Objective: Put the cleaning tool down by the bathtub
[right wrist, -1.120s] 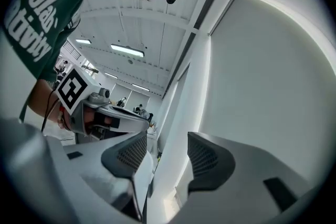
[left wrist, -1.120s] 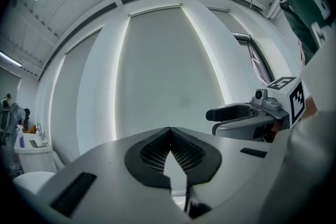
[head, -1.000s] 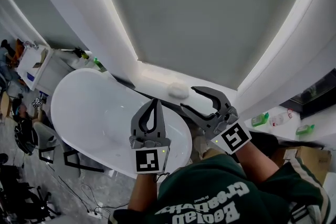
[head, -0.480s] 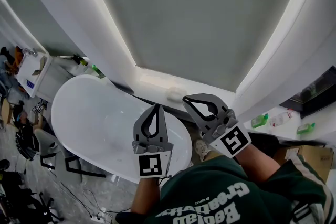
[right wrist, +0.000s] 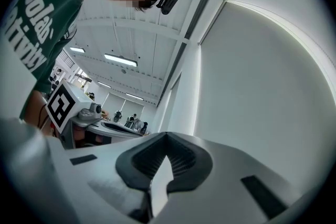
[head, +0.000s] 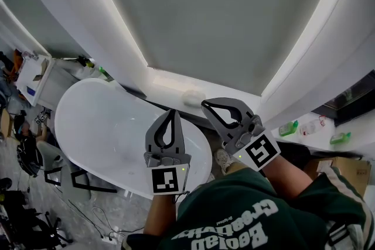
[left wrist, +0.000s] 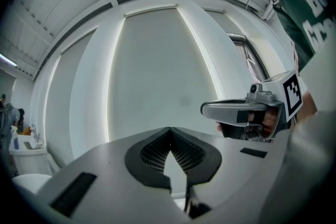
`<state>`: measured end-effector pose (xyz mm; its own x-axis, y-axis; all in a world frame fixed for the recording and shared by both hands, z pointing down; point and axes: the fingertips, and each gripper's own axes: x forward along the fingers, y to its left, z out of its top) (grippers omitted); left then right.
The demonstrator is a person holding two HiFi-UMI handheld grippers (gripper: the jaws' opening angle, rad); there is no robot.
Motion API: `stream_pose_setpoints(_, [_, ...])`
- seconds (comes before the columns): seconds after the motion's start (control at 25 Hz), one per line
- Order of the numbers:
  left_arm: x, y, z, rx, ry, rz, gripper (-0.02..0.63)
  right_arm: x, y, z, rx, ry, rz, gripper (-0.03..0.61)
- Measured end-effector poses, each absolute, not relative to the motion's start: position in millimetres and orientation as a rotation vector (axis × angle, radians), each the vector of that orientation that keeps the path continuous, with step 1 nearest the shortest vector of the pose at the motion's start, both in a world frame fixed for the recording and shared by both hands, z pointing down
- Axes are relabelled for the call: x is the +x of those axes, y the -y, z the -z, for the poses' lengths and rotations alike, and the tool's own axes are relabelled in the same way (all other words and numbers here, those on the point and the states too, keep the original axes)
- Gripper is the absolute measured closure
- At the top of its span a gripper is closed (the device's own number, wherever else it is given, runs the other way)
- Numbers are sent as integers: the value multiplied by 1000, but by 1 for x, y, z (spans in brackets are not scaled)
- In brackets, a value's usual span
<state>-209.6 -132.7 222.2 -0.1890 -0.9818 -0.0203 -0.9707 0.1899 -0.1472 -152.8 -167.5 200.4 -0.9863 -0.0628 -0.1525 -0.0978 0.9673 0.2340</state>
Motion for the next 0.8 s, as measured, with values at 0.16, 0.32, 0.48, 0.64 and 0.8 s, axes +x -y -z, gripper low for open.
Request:
stream_pose_setpoints(0.16, [-207, 136, -223, -1933, -2332, 161, 607, -151, 170, -201, -128, -2971, -356, 565])
stream_pose_setpoints(0.32, [-204, 139, -224, -1941, -2331, 166, 607, -149, 172, -203, -129, -2975, -346, 565])
stream_pose_setpoints(0.48, [-197, 146, -227, -1954, -2337, 166, 607, -146, 176, -208, -118, -2990, -329, 565])
stream_pose_setpoints(0.64, [-188, 156, -230, -1968, -2326, 172, 606, -141, 181, -212, -111, -2997, -337, 565])
stream_pose_setpoints(0.8, [-182, 165, -231, -1976, -2326, 174, 607, -138, 188, -216, -104, -2999, -319, 565])
